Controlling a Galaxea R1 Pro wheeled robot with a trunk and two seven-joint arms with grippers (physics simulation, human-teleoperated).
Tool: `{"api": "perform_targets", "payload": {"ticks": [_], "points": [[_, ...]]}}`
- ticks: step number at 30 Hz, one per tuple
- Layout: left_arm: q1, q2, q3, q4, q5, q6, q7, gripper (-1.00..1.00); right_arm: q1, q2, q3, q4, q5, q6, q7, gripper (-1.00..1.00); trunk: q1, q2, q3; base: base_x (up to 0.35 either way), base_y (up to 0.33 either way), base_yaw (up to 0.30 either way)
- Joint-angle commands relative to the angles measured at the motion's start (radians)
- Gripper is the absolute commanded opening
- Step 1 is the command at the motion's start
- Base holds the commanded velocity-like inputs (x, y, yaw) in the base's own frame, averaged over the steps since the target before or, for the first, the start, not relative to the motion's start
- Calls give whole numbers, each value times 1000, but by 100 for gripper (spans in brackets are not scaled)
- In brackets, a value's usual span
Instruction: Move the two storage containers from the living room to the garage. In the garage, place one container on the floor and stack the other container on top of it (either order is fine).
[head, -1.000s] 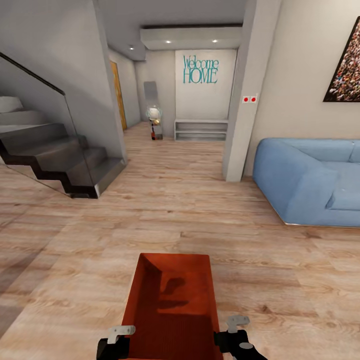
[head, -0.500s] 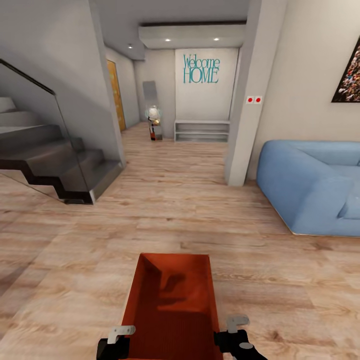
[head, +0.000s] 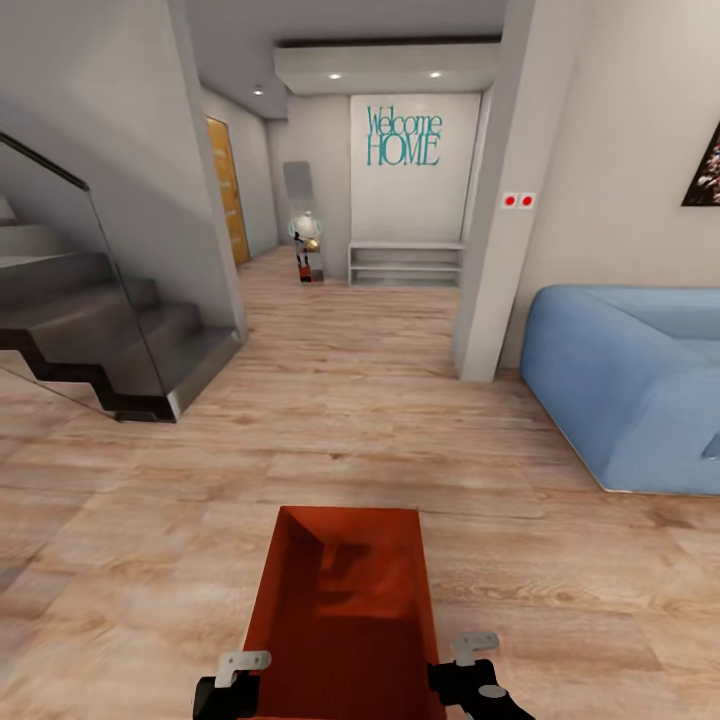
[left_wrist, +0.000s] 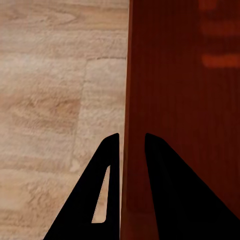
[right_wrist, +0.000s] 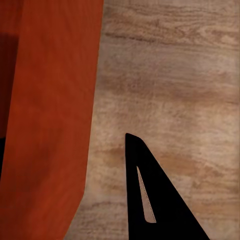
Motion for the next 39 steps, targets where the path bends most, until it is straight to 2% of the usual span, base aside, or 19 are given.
{"api": "perform_targets", "payload": {"ticks": [1, 39], "points": [[-1, 1, 8, 0, 1, -4, 16, -100, -1, -1, 4, 1, 4, -2, -10, -100, 0, 0, -1, 344, 0, 0], [-1, 1, 8, 0, 1, -4, 16, -100, -1, -1, 4, 1, 4, -2, -10, -100, 0, 0, -1, 344, 0, 0]]}}
